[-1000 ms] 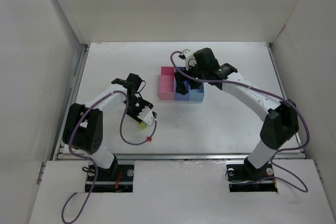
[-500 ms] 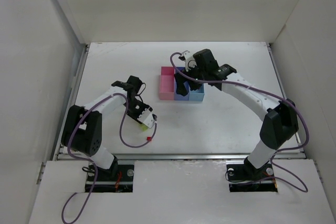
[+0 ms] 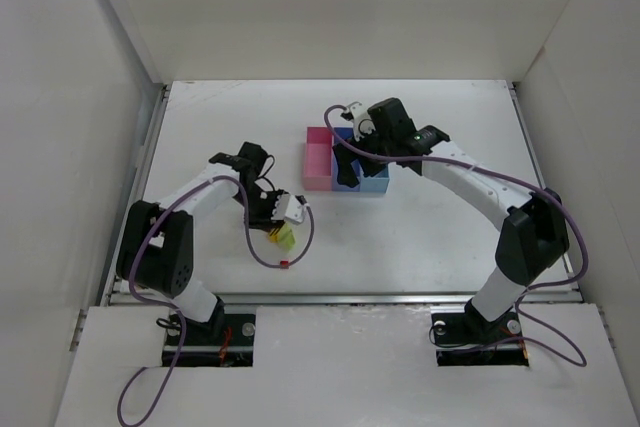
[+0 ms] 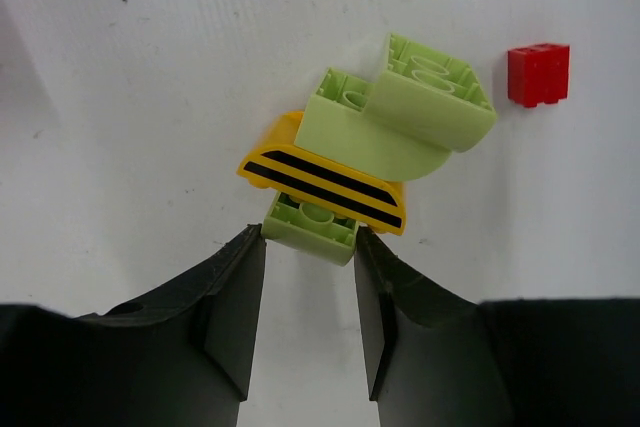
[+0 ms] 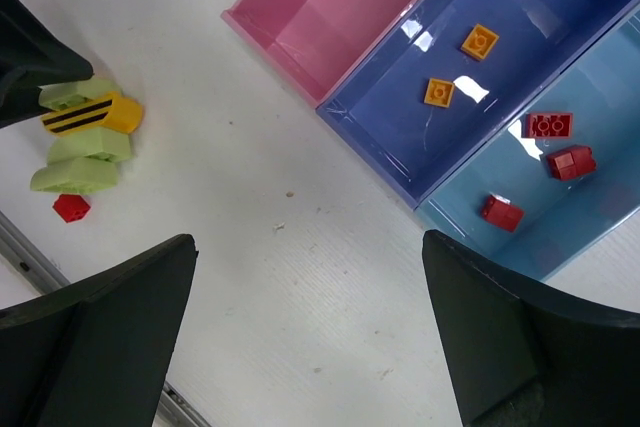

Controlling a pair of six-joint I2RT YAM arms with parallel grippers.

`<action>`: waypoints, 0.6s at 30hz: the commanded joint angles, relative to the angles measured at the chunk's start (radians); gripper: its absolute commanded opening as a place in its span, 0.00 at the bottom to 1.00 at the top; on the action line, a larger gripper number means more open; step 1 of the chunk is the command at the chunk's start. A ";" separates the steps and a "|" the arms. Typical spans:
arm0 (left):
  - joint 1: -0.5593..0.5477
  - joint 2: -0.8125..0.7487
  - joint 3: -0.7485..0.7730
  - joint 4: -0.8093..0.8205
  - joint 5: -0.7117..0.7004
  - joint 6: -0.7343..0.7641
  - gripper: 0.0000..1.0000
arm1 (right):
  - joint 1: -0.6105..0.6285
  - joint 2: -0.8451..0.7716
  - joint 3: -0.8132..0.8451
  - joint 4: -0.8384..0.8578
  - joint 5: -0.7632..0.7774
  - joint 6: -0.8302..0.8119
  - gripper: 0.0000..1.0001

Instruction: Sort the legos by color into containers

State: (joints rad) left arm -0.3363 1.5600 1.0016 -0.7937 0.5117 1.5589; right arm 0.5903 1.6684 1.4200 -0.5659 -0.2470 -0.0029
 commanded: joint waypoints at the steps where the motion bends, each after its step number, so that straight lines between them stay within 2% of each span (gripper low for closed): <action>1: 0.016 -0.011 0.037 0.007 0.080 -0.181 0.00 | 0.005 -0.035 0.003 0.047 -0.011 0.004 1.00; 6: 0.016 -0.031 0.025 0.077 0.080 -0.368 0.00 | 0.005 -0.035 -0.015 0.057 -0.011 0.014 1.00; 7: 0.016 -0.041 0.025 0.109 0.080 -0.446 0.00 | 0.014 -0.035 -0.015 0.057 -0.011 0.014 1.00; 11: 0.016 -0.063 0.035 0.175 0.048 -0.615 0.00 | 0.025 -0.048 -0.050 0.090 -0.069 0.004 1.00; 14: 0.016 -0.072 0.061 0.166 0.092 -0.639 0.00 | 0.025 -0.099 -0.113 0.158 -0.107 -0.026 1.00; 18: 0.016 -0.090 0.083 0.143 0.194 -0.648 0.00 | 0.025 -0.168 -0.136 0.201 -0.237 -0.094 1.00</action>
State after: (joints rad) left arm -0.3225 1.5200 1.0389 -0.6331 0.5884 0.9733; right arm 0.6041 1.5909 1.2743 -0.4850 -0.3580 -0.0338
